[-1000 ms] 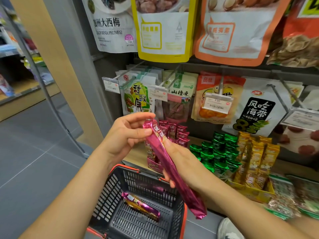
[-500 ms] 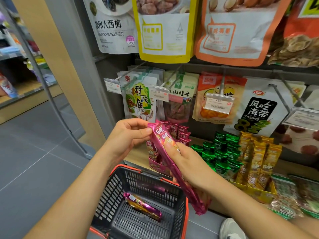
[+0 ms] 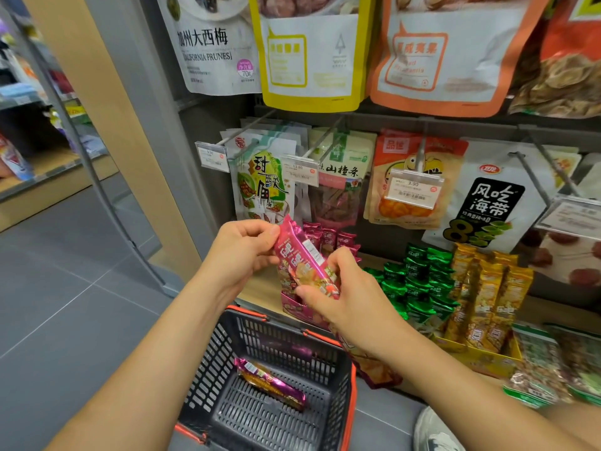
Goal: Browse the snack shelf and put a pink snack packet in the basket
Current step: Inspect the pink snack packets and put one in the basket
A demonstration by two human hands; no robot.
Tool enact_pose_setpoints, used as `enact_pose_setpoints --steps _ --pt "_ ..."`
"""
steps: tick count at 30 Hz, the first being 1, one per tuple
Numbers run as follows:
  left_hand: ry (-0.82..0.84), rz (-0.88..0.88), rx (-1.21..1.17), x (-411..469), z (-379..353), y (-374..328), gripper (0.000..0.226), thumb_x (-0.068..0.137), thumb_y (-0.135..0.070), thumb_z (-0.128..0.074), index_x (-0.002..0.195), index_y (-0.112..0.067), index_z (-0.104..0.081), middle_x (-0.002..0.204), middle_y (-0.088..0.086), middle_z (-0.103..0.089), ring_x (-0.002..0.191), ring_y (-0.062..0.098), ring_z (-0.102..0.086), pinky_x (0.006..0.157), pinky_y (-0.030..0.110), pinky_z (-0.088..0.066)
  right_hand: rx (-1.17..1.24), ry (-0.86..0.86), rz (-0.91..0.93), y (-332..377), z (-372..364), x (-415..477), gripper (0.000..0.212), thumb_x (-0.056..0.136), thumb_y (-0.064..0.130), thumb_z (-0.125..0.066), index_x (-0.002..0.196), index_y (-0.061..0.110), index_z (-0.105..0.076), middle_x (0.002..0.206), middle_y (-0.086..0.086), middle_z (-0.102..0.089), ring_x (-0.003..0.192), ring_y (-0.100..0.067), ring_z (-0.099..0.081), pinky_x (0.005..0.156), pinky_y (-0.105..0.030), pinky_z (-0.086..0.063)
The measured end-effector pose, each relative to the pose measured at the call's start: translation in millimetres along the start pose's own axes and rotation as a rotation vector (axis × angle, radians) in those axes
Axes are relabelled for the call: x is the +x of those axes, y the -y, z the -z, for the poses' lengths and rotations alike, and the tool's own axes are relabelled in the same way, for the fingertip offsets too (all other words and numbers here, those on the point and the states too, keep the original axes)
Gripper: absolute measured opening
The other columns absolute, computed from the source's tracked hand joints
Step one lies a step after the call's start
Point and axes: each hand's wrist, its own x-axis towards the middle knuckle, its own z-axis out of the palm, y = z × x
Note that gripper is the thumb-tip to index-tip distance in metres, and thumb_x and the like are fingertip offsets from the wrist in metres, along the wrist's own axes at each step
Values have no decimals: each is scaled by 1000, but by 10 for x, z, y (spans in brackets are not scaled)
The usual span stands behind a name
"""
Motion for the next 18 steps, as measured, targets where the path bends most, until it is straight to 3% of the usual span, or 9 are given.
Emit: enact_pose_setpoints --steps 3,5,9,11,14,18 --pt "-43 -5 -18 18 -41 9 19 92 -17 -61 80 -6 -70 77 9 -72 70 13 -66 56 18 -54 -11 -29 2 11 10 13 41 86 50 -64 96 32 -29 90 5 -64 66 -14 -64 60 -43 -55" --pt "33 6 0 15 -35 -13 18 85 -28 -66 84 -12 -73 84 9 -73 75 16 -68 60 19 -54 -79 -55 16 -1 8 -1 39 88 47 -62 104 34 -29 94 6 -65 68 -16 -64 62 -44 -55" --pt "237 56 18 -22 -26 -51 48 67 -52 -72 100 -18 -72 90 8 -72 78 15 -67 69 21 -54 -364 -125 80 -45 -10 -42 35 92 49 -54 113 31 -32 95 6 -65 70 -18 -62 54 -36 -49" --pt "172 21 72 -17 -66 -35 36 66 -47 -76 92 -21 -76 89 7 -74 77 12 -67 67 20 -53 -437 -161 109 -50 -11 -52 34 93 52 -49 115 30 -35 98 5 -63 75 -20 -62 57 -36 -49" --pt "48 -4 45 10 -98 -19 8 80 -23 -74 79 -17 -79 86 9 -75 79 15 -71 66 20 -54 -407 -171 136 -28 -11 -57 37 93 58 -42 120 33 -35 100 6 -60 80 -20 -60 62 -39 -52" --pt "-7 7 -15 46 -27 -2 11 77 -20 -76 76 -9 -79 86 13 -75 86 21 -73 69 22 -56 -262 -34 107 -32 31 -20 42 91 61 -46 124 35 -39 104 10 -59 83 -12 -57 69 -35 -51"
